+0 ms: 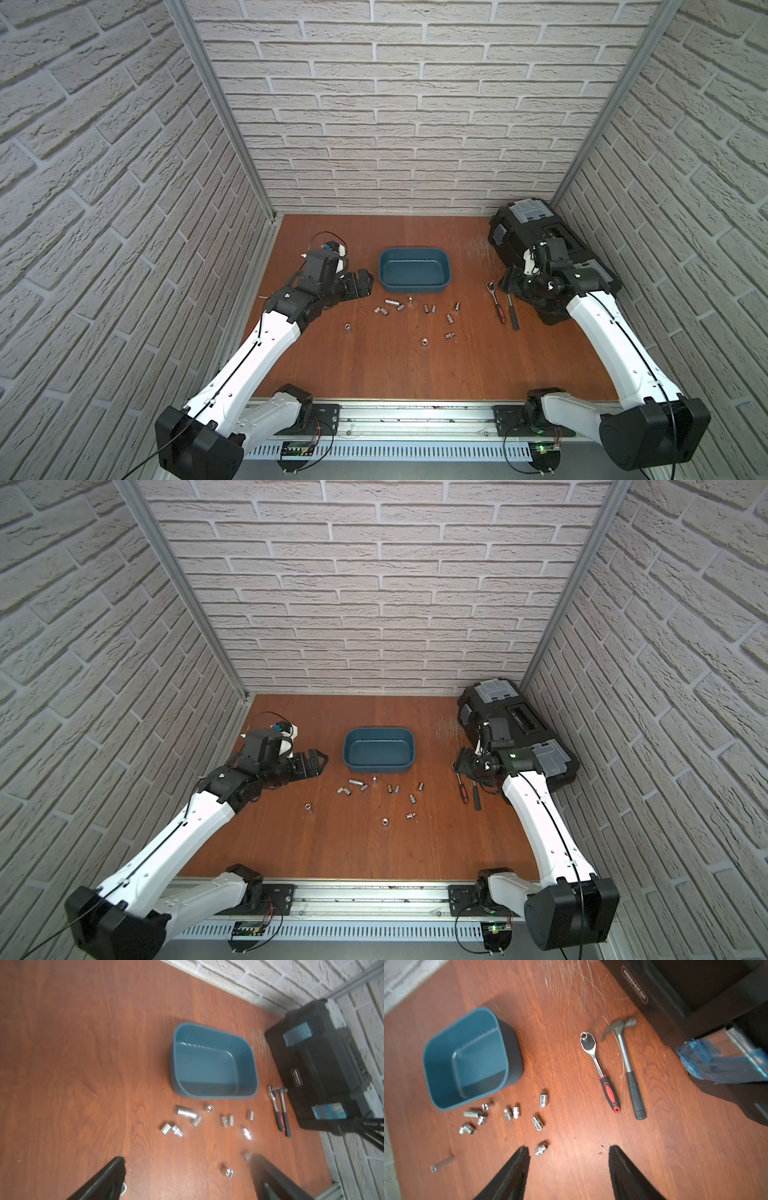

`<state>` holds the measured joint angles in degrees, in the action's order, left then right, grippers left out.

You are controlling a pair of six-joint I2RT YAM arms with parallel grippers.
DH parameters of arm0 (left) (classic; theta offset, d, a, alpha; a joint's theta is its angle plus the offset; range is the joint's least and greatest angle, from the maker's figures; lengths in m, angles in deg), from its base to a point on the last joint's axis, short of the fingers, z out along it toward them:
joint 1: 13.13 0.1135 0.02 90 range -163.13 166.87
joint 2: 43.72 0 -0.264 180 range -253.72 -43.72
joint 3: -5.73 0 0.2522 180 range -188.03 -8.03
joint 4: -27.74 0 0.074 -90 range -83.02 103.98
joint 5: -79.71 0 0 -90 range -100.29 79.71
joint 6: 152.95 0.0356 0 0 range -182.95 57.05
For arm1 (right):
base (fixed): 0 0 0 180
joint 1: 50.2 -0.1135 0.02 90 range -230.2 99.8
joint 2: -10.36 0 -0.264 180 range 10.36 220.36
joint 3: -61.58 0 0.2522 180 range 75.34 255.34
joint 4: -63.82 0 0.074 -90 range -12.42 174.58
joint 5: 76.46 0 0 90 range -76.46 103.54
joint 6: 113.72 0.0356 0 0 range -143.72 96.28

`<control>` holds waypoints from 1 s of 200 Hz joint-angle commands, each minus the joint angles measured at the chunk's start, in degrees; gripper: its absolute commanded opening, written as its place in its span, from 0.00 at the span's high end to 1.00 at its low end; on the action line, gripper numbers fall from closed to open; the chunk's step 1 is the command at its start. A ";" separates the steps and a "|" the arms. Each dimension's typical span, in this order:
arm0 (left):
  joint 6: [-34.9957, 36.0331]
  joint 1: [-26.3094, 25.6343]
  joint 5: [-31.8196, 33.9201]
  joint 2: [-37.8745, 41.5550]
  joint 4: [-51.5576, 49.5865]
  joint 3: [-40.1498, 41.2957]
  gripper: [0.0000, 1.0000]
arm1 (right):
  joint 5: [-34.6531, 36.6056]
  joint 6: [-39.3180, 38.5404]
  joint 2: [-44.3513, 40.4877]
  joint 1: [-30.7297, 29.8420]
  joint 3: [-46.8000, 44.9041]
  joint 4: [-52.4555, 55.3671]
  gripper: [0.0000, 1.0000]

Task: Put the socket on the desktop into the storage box
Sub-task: Pick up the socket head from the center of the board.

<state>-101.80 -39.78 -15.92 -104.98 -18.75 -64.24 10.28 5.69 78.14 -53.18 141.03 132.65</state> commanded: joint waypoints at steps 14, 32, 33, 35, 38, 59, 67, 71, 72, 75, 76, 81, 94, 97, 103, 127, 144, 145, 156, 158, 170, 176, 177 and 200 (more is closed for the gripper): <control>-1.31 -6.55 3.69 -3.03 -0.12 -1.88 0.04 | 2.18 -1.77 -0.57 -3.27 -0.23 1.89 0.42; -1.57 -9.96 4.67 -4.98 0.94 -2.19 0.08 | 3.12 -1.81 0.44 -5.89 -0.30 1.36 0.50; -1.62 -10.11 4.75 -5.09 0.97 -2.21 0.08 | 3.15 -1.81 0.56 -5.98 -0.30 1.31 0.50; -1.65 -10.35 4.93 -5.32 1.10 -2.30 0.09 | 3.22 -1.83 0.74 -6.25 -0.30 1.24 0.50; -1.73 -10.88 5.16 -5.68 1.23 -2.33 0.10 | 3.26 -1.78 0.99 -6.79 -0.38 1.14 0.51; -2.53 -13.31 4.94 -8.13 2.58 -2.31 0.17 | 3.23 -1.56 2.87 -9.89 -0.73 0.19 0.77; -2.84 -14.09 5.23 -9.05 2.76 -2.41 0.17 | 3.01 -1.47 3.81 -10.91 -0.78 -0.10 0.70; -3.06 -14.56 5.42 -9.47 2.76 -2.49 0.17 | 3.12 -1.31 4.30 -11.48 -0.85 -0.21 0.64; -3.07 -14.61 5.44 -9.57 2.76 -2.50 0.17 | 3.15 -1.25 4.38 -11.54 -0.84 -0.22 0.62; -3.16 -14.89 5.52 -9.84 2.84 -2.58 0.17 | 3.24 -1.16 4.79 -12.00 -0.83 -0.42 0.57; -3.16 -15.04 5.57 -9.93 2.89 -2.59 0.16 | 3.25 -1.13 4.89 -12.16 -0.83 -0.50 0.56; -3.31 -15.58 5.69 -10.34 3.00 -2.59 0.16 | 3.47 -0.96 5.40 -12.93 -0.87 -0.77 0.51; -3.77 -16.87 6.15 -11.08 3.52 -2.53 0.13 | 4.43 -0.43 7.03 -14.64 -0.79 -1.32 0.39; -3.85 -17.12 6.28 -11.41 3.62 -2.51 0.13 | 4.53 -0.34 7.34 -14.90 -0.75 -1.48 0.38; -4.15 -17.65 6.57 -11.65 3.81 -2.42 0.13 | 4.65 -0.28 8.31 -15.56 -0.70 -1.75 0.38; -5.41 -19.53 6.95 -12.55 5.59 -1.25 0.12 | 5.89 0.47 12.29 -17.63 -0.07 -2.63 0.39; -6.17 -20.73 7.15 -13.39 6.73 -0.45 0.13 | 6.61 0.69 15.16 -18.89 0.85 -3.19 0.40; -6.20 -20.77 7.14 -13.42 6.77 -0.38 0.13 | 6.74 0.67 15.21 -18.94 0.89 -3.20 0.40; -6.58 -21.35 7.30 -14.07 7.14 -0.13 0.13 | 7.63 0.85 17.04 -19.58 1.56 -3.51 0.41; -6.65 -21.47 7.39 -14.18 7.26 -0.07 0.13 | 7.76 0.90 17.38 -19.64 1.68 -3.59 0.41; -7.02 -22.24 7.55 -14.65 8.04 0.29 0.14 | 8.18 0.97 19.31 -20.12 2.27 -4.18 0.41; -7.26 -22.62 7.79 -14.86 8.28 0.39 0.14 | 8.21 1.00 20.28 -20.26 2.53 -4.57 0.41; -7.28 -22.64 7.85 -14.95 8.33 0.39 0.14 | 8.24 1.05 20.37 -20.24 2.52 -4.64 0.41; -8.37 -24.11 8.88 -16.11 9.23 0.60 0.14 | 7.49 1.07 23.99 -20.41 3.67 -6.00 0.43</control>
<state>-108.54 -62.51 -8.83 -119.89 -12.76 -64.54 16.79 5.91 99.98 -73.12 142.43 129.50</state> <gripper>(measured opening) 0.860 0.581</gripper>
